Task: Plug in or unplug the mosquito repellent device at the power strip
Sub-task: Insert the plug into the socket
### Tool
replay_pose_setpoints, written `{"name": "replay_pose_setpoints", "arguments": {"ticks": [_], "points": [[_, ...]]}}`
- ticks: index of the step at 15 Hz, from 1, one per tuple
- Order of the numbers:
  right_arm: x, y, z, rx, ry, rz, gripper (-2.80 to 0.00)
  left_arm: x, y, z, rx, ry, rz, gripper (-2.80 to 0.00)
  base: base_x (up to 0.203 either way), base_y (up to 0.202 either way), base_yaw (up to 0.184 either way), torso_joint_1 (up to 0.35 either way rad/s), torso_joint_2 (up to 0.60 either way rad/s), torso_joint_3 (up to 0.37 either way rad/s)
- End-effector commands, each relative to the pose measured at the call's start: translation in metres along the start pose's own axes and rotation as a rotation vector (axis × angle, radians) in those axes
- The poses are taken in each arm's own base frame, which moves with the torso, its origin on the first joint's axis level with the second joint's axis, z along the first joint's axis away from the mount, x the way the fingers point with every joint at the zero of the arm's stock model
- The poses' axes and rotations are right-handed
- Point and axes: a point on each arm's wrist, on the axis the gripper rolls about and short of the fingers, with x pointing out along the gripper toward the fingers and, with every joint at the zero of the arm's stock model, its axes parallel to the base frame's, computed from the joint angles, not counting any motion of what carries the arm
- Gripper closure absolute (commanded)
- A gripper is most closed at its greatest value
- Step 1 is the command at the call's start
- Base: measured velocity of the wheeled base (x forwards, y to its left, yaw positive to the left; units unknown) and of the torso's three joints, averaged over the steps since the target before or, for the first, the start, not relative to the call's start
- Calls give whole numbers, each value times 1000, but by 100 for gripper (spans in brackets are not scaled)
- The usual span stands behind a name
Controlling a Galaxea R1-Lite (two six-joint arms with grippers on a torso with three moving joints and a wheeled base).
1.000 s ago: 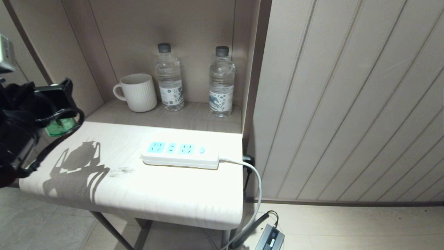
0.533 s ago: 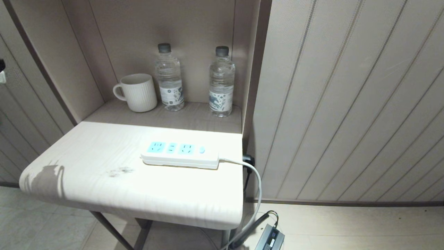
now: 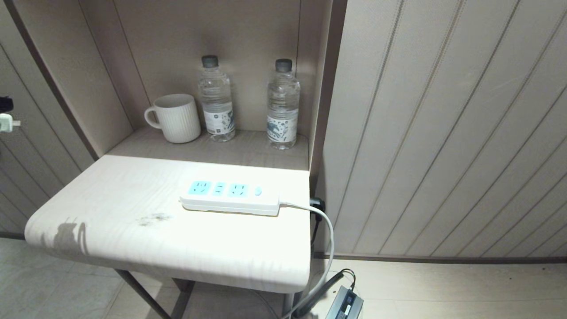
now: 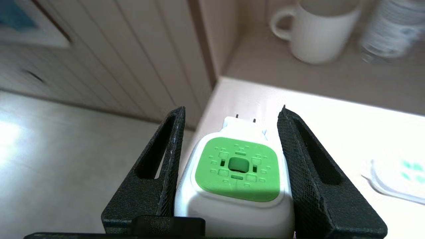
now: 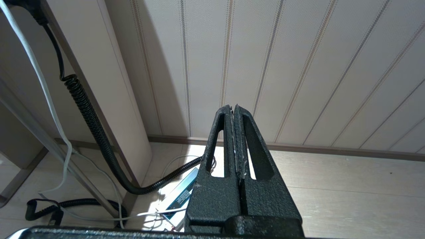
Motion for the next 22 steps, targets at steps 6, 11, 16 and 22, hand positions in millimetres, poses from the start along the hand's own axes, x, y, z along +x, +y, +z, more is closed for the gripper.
{"name": "replay_pose_setpoints", "arguments": {"ticks": [6,11,16,22], "points": [[0,0,0,0,0,1,0,19,-41,29,-101,394,-270,0,0,0,0,0,0,0],[0,0,0,0,0,0,0,48,-71,20,-97,554,-300,0,0,0,0,0,0,0],[0,0,0,0,0,0,0,46,-70,20,-108,568,-335,0,0,0,0,0,0,0],[0,0,0,2,0,0,0,52,-76,16,-126,601,-328,0,0,0,0,0,0,0]]}}
